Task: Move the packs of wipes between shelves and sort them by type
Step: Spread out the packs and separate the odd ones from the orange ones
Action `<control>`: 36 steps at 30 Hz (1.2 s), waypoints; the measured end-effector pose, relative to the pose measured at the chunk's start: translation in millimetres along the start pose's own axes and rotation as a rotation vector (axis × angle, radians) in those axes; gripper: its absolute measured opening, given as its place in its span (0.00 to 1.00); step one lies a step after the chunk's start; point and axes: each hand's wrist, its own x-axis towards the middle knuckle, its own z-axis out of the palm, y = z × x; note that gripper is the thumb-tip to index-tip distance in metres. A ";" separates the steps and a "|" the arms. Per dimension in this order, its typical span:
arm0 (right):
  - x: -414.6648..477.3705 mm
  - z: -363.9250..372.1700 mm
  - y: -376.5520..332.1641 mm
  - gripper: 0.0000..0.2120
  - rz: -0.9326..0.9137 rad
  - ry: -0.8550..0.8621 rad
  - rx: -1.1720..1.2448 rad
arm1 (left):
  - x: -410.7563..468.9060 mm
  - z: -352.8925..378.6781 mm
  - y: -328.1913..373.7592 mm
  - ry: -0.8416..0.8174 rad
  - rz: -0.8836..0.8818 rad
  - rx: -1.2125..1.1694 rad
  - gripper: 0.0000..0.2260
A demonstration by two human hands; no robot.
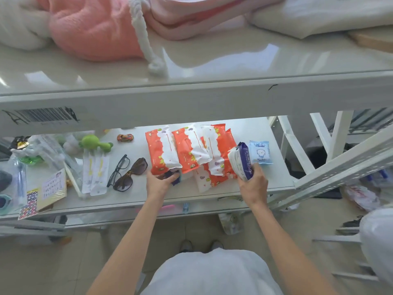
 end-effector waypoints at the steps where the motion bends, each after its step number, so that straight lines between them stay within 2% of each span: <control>1: -5.1 -0.1 6.1 0.18 0.028 0.020 0.008 | 2.5 3.3 0.5 0.038 -0.024 0.033 0.42; 2: -8.1 0.9 9.0 0.18 0.046 0.040 0.009 | 7.4 5.9 1.3 0.062 -0.060 0.057 0.43; 6: -13.2 6.8 1.7 0.19 0.060 0.114 0.023 | 28.2 12.4 11.2 0.094 -0.222 -0.003 0.35; 11: -15.8 15.3 -5.4 0.27 0.037 0.109 0.082 | 31.7 16.4 21.1 -0.024 -0.391 -0.196 0.18; 13: -14.3 15.3 -7.6 0.32 0.022 0.070 0.078 | 27.2 18.3 27.7 -0.075 -0.424 -0.217 0.14; 14: -13.1 15.4 -8.1 0.35 0.007 0.050 0.063 | 23.9 20.8 32.0 -0.084 -0.416 -0.222 0.14; 17: -10.6 11.9 -12.9 0.39 -0.035 0.019 0.015 | 16.0 29.0 37.0 -0.071 -0.344 -0.263 0.24; 19: -7.3 8.3 -15.7 0.39 -0.037 0.002 0.043 | 9.4 31.4 34.6 -0.056 -0.330 -0.318 0.24; 21: -2.4 2.8 -17.5 0.39 -0.021 -0.044 0.093 | -2.0 28.1 31.1 -0.113 -0.351 -0.337 0.25; 28: 20.0 -10.4 -26.1 0.43 0.105 -0.297 0.276 | -60.6 -20.1 20.0 -0.307 -0.364 -0.282 0.15; 32: 23.2 -13.9 -32.4 0.47 0.137 -0.360 0.304 | -87.8 -34.6 11.6 -0.462 -0.302 -0.336 0.24; 34: 19.4 -11.8 -35.8 0.49 0.110 -0.369 0.260 | -95.6 -25.9 14.9 -0.459 -0.228 -0.328 0.26; 36: 13.2 -6.0 -41.5 0.51 0.070 -0.353 0.173 | -103.5 -3.6 21.2 -0.409 -0.179 -0.309 0.25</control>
